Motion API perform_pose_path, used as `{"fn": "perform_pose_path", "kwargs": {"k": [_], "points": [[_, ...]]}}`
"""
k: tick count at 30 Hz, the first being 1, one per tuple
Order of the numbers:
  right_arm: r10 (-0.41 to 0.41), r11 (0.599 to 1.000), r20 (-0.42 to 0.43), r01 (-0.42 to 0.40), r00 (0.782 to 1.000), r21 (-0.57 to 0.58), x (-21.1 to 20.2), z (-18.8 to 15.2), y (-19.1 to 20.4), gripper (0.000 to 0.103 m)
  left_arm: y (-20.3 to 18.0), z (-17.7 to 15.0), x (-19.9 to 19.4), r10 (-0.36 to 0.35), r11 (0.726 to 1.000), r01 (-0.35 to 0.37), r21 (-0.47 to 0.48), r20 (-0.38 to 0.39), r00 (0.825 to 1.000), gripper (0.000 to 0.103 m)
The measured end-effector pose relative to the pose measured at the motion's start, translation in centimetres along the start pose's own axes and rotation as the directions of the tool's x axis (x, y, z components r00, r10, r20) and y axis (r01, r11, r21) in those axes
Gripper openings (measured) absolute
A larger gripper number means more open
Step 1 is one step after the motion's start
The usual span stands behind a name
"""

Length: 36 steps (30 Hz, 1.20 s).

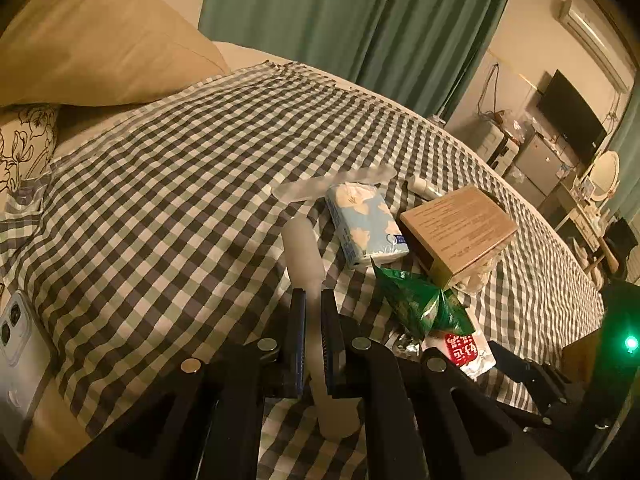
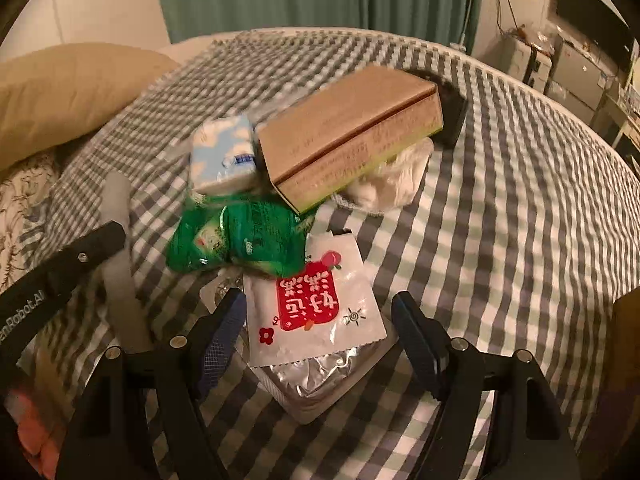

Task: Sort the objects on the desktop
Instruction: 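Grasp the white tube with left tool while right tool grasps red-and-white sachet, then carry tube and sachet into the cardboard box and open both tools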

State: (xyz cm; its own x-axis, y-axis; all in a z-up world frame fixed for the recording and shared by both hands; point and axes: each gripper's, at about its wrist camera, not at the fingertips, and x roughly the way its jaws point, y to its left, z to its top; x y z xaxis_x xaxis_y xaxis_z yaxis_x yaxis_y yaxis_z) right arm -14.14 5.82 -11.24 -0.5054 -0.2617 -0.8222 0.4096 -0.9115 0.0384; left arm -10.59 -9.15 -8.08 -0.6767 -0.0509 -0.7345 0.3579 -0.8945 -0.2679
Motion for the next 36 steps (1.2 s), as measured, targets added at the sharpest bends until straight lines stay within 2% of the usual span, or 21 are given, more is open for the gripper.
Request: {"fn": "perform_pose_path", "kwargs": {"k": [1, 2, 3, 4, 9, 18, 21, 24, 29, 31, 34, 36], "points": [[0.003, 1.000, -0.003, -0.003, 1.000, -0.012, -0.1, 0.1, 0.1, 0.044, 0.0, 0.1, 0.1, 0.007, 1.000, -0.007, -0.001, 0.001, 1.000, 0.007], [0.014, 1.000, -0.001, -0.014, 1.000, -0.012, -0.4, 0.1, 0.1, 0.039, -0.1, 0.1, 0.1, 0.015, 1.000, -0.015, -0.002, 0.006, 1.000, 0.007], [0.003, 1.000, 0.002, -0.003, 1.000, -0.015, -0.6, 0.2, 0.1, 0.024, -0.1, 0.2, 0.1, 0.017, 1.000, -0.017, -0.002, 0.010, 1.000, 0.007], [-0.005, 1.000, 0.001, 0.005, 1.000, -0.022, -0.7, 0.2, 0.0, 0.015, -0.1, 0.3, 0.2, 0.016, 1.000, -0.016, 0.000, 0.013, 1.000, 0.007], [0.056, 0.997, -0.010, -0.056, 0.998, 0.050, -1.1, -0.3, -1.3, 0.003, -0.3, 0.6, 0.1, 0.011, 1.000, -0.012, 0.022, 0.027, 1.000, 0.007], [0.099, 0.985, 0.052, -0.105, 0.994, 0.135, -5.4, -0.8, -3.0, 0.003, -1.2, 0.3, -2.3, 0.026, 0.996, -0.035, 0.079, 0.109, 0.994, 0.007], [0.091, 0.985, 0.086, -0.102, 0.992, 0.137, -7.4, -0.8, -3.1, 0.003, -1.7, 0.2, -3.7, -0.007, 0.995, -0.008, 0.103, 0.141, 0.990, 0.007], [0.082, 0.984, 0.128, -0.101, 0.988, 0.147, -9.6, -0.5, -3.2, 0.003, -2.4, 0.3, -5.0, -0.041, 0.992, 0.025, 0.121, 0.136, 0.990, 0.007], [0.041, 0.980, 0.253, -0.088, 0.967, 0.178, -15.8, -0.1, -4.5, 0.003, -5.7, -0.4, -9.2, -0.115, 0.970, 0.072, 0.232, 0.180, 0.977, 0.007], [0.008, 0.974, 0.267, -0.068, 0.964, 0.214, -18.6, 0.0, -5.6, 0.003, -7.4, -0.5, -10.8, -0.164, 0.959, 0.114, 0.260, 0.182, 0.969, 0.007], [-0.019, 0.965, 0.253, -0.049, 0.967, 0.259, -21.9, -0.2, -7.8, 0.003, -10.8, -0.6, -13.6, -0.266, 0.926, 0.200, 0.321, 0.177, 0.948, 0.007], [-0.044, 0.957, 0.262, -0.034, 0.964, 0.288, -23.7, -0.7, -9.3, 0.003, -13.4, -0.7, -15.3, -0.345, 0.893, 0.272, 0.358, 0.158, 0.925, 0.007]]}}
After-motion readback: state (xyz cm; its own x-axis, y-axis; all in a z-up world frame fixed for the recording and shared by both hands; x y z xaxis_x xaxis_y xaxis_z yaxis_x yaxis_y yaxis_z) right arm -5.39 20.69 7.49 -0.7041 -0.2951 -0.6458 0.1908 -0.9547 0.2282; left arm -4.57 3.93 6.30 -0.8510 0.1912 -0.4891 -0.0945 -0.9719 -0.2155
